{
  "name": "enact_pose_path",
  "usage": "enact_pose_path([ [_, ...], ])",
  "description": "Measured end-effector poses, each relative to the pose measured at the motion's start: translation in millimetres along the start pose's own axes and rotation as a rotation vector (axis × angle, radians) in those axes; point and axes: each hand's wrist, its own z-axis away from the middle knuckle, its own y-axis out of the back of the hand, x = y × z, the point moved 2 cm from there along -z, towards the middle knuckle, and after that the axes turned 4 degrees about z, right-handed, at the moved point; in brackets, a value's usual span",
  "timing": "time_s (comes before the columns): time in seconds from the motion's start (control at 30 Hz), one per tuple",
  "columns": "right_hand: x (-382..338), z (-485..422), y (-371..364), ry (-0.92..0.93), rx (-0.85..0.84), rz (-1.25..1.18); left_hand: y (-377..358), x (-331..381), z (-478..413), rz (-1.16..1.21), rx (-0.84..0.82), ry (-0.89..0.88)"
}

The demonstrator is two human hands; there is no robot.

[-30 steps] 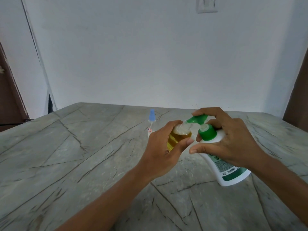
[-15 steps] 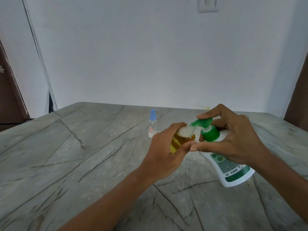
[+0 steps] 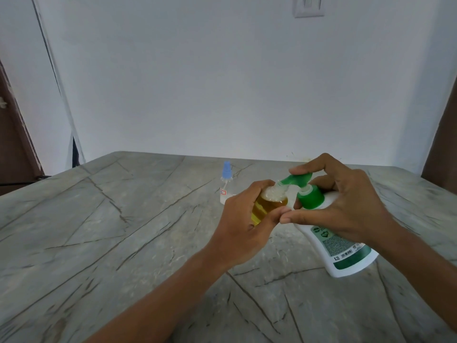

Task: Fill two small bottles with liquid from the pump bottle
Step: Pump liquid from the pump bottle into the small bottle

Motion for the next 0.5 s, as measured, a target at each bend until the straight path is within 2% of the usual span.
enact_pose_path([
  [0.17,0.6,1.2,1.8,-0.010,0.000,-0.046,-1.8,0.3,2.1,0.020,-0.020,0.000],
  [0.5,1.4,2.6,-1.7,0.019,-0.047,0.047,1.6,3.8,-1.6,0.004,0.001,0.040],
])
